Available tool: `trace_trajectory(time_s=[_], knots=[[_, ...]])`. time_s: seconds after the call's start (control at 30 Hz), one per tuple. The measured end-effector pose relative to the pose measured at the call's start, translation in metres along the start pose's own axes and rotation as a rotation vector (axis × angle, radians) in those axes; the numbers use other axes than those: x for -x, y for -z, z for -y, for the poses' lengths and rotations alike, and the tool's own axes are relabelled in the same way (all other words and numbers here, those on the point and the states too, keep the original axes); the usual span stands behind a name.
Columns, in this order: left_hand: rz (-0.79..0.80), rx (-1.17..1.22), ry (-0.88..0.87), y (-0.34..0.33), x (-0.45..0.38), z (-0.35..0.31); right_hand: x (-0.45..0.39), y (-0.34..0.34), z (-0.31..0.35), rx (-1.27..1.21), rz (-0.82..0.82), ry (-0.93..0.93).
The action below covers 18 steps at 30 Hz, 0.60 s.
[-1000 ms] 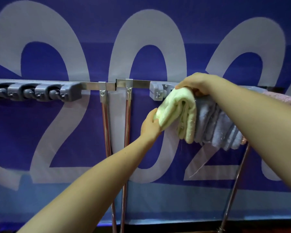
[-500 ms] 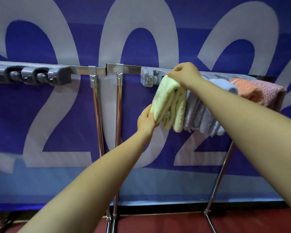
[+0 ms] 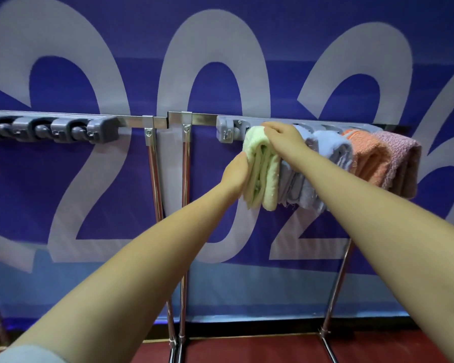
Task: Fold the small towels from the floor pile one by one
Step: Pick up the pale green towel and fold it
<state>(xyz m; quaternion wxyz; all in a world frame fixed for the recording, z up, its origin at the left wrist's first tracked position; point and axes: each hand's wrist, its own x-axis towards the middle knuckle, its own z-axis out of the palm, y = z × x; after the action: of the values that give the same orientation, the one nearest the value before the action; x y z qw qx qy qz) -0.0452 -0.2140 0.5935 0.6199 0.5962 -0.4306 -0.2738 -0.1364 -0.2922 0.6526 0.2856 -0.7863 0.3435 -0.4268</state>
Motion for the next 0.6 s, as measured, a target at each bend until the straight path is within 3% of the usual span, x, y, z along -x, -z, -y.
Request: trace_trajectory(time_s=[0.23,0.47,0.6], knots=[[0.001,-0.048,-0.035,0.014,0.021,-0.003,0.05,0.001,0.006,-0.237,-0.216,0.07],[-0.076,0.046,0.03,0.054,0.07,0.023,0.131,-0.023,0.003,-0.32,-0.096,-0.087],[-0.034,-0.054,0.002,0.087,0.119,0.044,0.177,-0.057,0.005,-0.323,-0.036,-0.158]])
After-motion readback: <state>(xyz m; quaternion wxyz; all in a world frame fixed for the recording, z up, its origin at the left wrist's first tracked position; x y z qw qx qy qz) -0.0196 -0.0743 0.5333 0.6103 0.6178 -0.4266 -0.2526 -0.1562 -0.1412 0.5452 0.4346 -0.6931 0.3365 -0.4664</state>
